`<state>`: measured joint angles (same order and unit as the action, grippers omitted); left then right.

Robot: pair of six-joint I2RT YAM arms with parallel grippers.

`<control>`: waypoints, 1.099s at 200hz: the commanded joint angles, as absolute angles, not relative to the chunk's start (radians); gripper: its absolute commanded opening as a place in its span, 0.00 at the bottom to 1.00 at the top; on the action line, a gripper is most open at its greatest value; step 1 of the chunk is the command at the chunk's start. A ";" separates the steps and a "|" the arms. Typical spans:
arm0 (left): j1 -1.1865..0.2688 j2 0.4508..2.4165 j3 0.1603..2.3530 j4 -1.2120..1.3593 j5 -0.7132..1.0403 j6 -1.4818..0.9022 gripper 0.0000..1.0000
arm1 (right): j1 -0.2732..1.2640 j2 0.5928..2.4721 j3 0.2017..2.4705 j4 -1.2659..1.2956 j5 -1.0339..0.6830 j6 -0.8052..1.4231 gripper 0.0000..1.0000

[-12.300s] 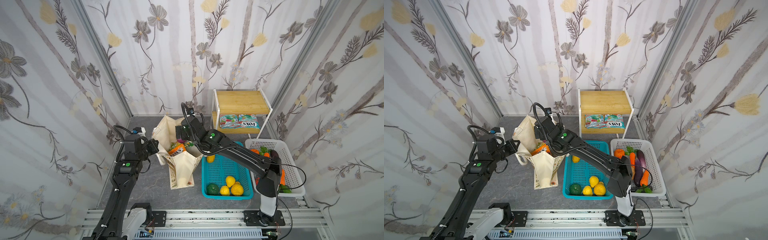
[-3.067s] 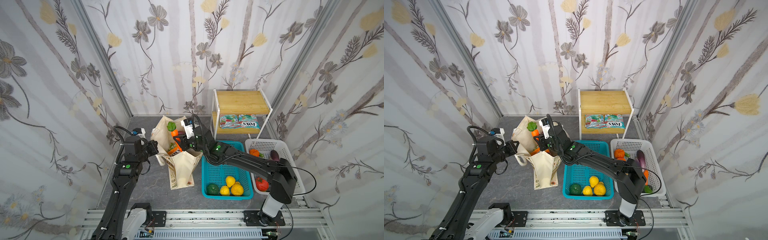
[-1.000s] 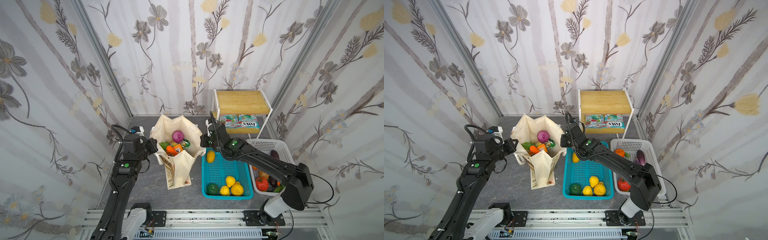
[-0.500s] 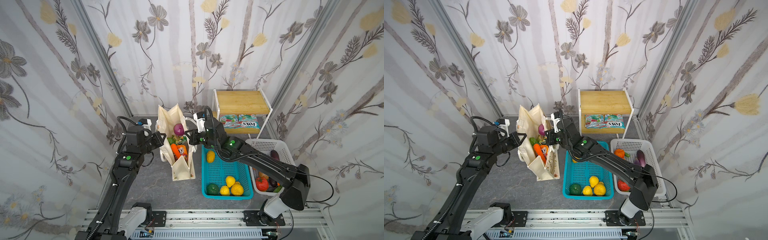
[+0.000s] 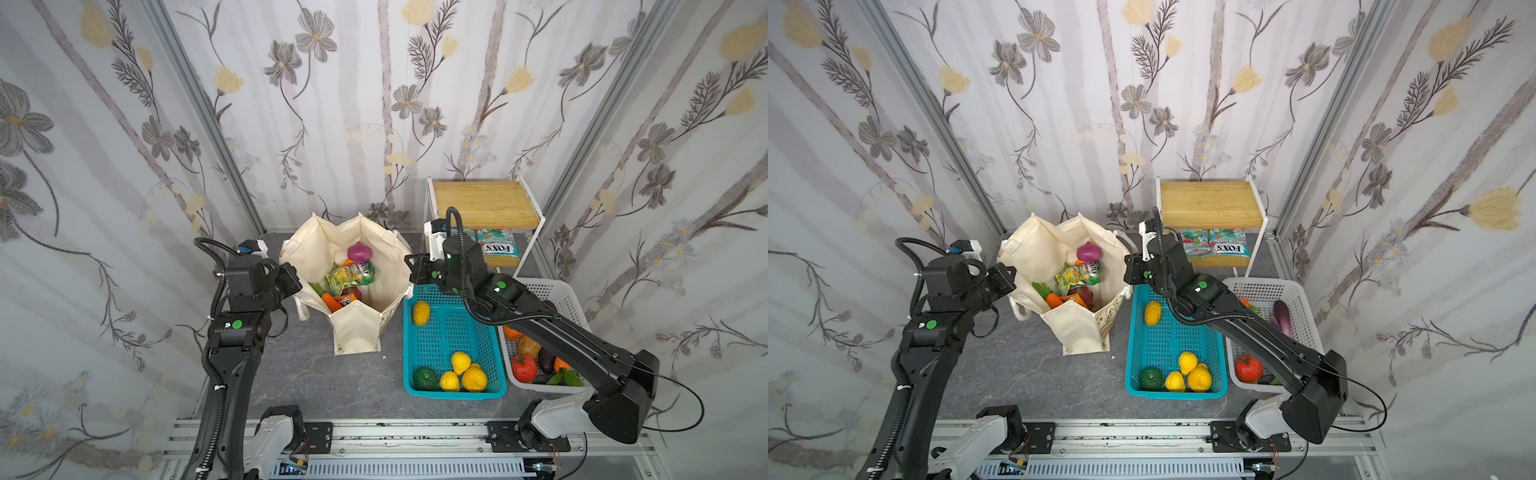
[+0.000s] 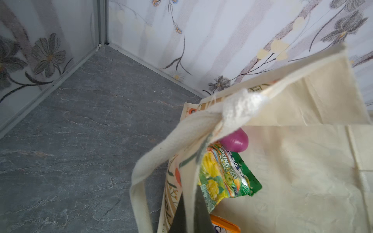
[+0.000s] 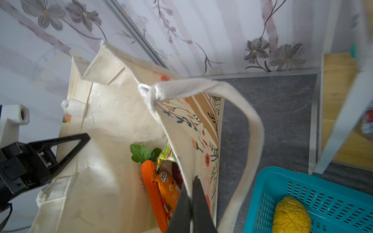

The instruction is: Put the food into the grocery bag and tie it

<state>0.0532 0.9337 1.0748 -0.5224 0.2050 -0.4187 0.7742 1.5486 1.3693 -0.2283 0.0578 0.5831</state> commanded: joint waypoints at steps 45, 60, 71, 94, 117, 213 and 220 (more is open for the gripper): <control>-0.107 1.022 1.079 -0.448 0.205 -0.436 0.00 | 0.809 1.633 1.386 -0.133 0.042 0.621 0.00; -0.112 1.033 1.078 -0.421 0.219 -0.446 0.00 | 0.814 1.665 1.386 -0.105 0.027 0.647 0.00; -0.112 1.045 1.083 -0.405 0.231 -0.448 0.00 | 0.849 1.691 1.389 -0.088 0.020 0.658 0.00; -0.112 1.070 1.095 -0.385 0.210 -0.453 0.03 | 0.857 1.740 1.418 -0.116 0.018 0.686 0.00; -0.111 1.072 1.098 -0.371 0.185 -0.474 0.26 | 0.854 1.745 1.403 -0.114 0.038 0.709 0.00; 0.120 0.800 0.976 -0.325 0.088 -0.839 1.00 | 0.831 1.728 1.346 -0.103 0.038 0.715 0.00; 0.158 0.766 0.932 -0.317 0.104 -0.894 1.00 | 0.831 1.727 1.340 -0.099 0.036 0.716 0.00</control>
